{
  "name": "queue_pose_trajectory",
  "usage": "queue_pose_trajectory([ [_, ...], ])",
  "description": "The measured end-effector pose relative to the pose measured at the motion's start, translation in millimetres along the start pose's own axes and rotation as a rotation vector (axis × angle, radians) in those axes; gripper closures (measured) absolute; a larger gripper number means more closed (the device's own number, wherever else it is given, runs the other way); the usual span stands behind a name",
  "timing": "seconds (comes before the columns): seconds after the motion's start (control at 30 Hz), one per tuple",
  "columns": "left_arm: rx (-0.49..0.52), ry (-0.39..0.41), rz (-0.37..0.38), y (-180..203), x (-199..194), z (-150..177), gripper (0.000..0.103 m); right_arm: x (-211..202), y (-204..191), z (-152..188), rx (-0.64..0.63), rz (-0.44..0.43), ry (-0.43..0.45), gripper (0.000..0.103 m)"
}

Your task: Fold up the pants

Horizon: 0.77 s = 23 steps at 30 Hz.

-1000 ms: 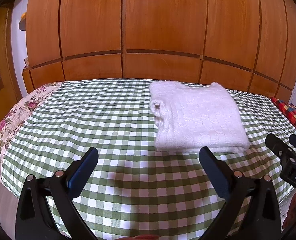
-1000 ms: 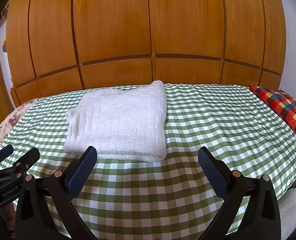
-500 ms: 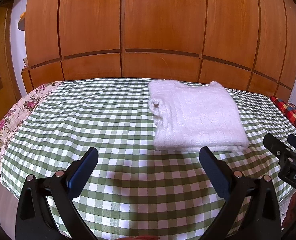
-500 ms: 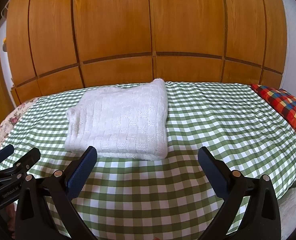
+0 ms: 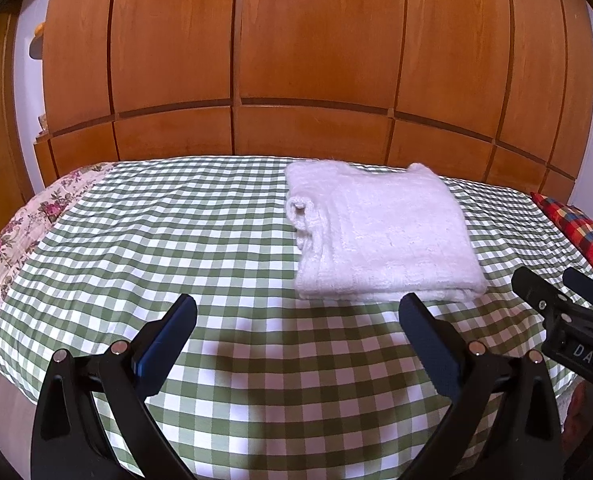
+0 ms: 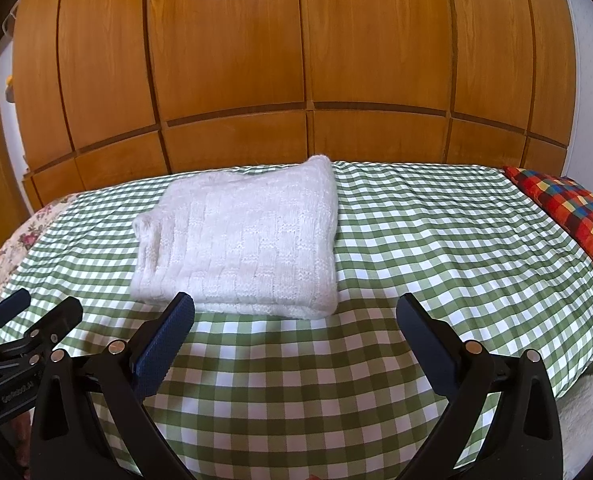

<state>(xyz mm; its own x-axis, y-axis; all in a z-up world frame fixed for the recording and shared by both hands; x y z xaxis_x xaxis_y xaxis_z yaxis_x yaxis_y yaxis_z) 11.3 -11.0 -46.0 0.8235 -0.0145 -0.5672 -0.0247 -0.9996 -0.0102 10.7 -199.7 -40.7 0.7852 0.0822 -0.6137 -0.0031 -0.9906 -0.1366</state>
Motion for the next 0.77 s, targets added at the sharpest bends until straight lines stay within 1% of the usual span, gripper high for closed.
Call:
queue_pose_trajectory([
  [0.23, 0.004, 0.009, -0.012, 1, -1, 1, 0.002, 0, 0, 0, 0.005, -0.001, -0.005, 0.003],
  [0.47, 0.000, -0.007, -0.012, 0, 2, 2, 0.002, 1, 0, 1, 0.004, -0.003, -0.010, 0.003],
  [0.67, -0.003, -0.066, -0.006, -3, 15, 4, 0.002, 6, 4, 1, 0.007, 0.002, -0.024, 0.003],
  [0.77, -0.007, -0.103, -0.011, -9, 28, 5, 0.002, 14, 14, 1, 0.019, 0.020, -0.040, 0.003],
])
Point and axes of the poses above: each gripper's, at about its wrist camera, not at the fingertips, and x roughly the way its jaws point, y to its right, z to its underside, the point moved 1 cm from there along x, roughly the way its jaws point, and after that the axes turned 7 degrees about -z, right-handed, at the moved point
